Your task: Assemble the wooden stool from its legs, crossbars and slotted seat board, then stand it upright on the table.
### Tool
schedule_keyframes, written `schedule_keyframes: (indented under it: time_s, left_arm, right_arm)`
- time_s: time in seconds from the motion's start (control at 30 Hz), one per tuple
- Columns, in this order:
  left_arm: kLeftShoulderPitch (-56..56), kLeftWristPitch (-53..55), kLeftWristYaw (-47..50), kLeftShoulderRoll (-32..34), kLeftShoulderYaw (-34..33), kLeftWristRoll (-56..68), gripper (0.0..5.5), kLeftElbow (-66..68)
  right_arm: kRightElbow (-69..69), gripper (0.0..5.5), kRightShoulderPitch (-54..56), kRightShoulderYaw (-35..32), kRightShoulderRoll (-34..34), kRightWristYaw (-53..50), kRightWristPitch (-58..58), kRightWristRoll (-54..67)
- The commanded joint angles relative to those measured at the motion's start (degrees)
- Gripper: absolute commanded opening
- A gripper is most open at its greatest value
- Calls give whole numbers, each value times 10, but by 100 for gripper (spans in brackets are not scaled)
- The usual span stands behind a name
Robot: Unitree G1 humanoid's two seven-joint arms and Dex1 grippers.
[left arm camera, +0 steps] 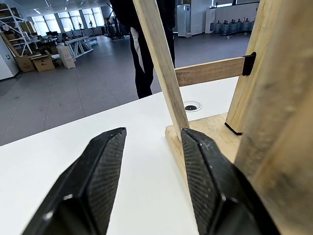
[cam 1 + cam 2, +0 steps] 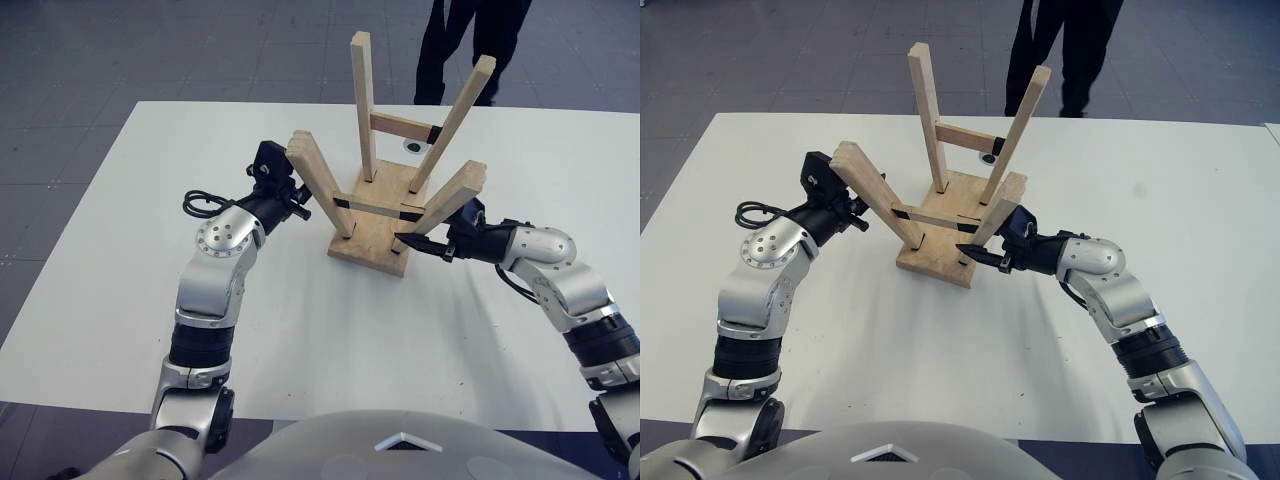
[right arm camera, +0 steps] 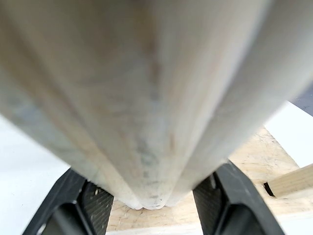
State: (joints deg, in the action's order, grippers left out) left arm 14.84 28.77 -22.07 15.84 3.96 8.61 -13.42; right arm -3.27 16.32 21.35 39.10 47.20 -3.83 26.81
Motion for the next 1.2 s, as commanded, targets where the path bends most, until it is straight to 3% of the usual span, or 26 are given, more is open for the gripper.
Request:
schedule_keyframes:
  time_s: [0.03,0.27,0.47,0.6,0.73,0.83,1.03,1.2]
  left_arm:
    - [15,-87,-61,35,-3,7,209,1]
    - [-46,-148,-39,108,-137,6,209,150]
    - [-32,-157,-6,113,-129,-34,209,232]
    - [13,-133,-14,41,-30,-49,209,192]
    - [51,-52,-62,-59,151,7,209,-52]
    - [40,36,-62,-77,200,67,209,-202]
    - [9,56,-68,-21,153,22,209,-183]
    - [-31,-17,-31,35,24,-12,209,-52]
  right_arm:
    - [-78,203,-57,101,51,-18,-158,-163]
    - [-74,203,-59,103,63,-16,-156,-159]
    - [-67,203,-64,102,66,-18,-160,-154]
    - [-70,203,-61,102,67,-16,-159,-154]
    - [-67,203,-59,102,67,-16,-160,-153]
    - [-70,203,-59,97,69,-20,-161,-150]
    - [-66,203,-66,97,66,-22,-165,-146]
    - [-75,203,-60,84,53,-38,-152,-143]
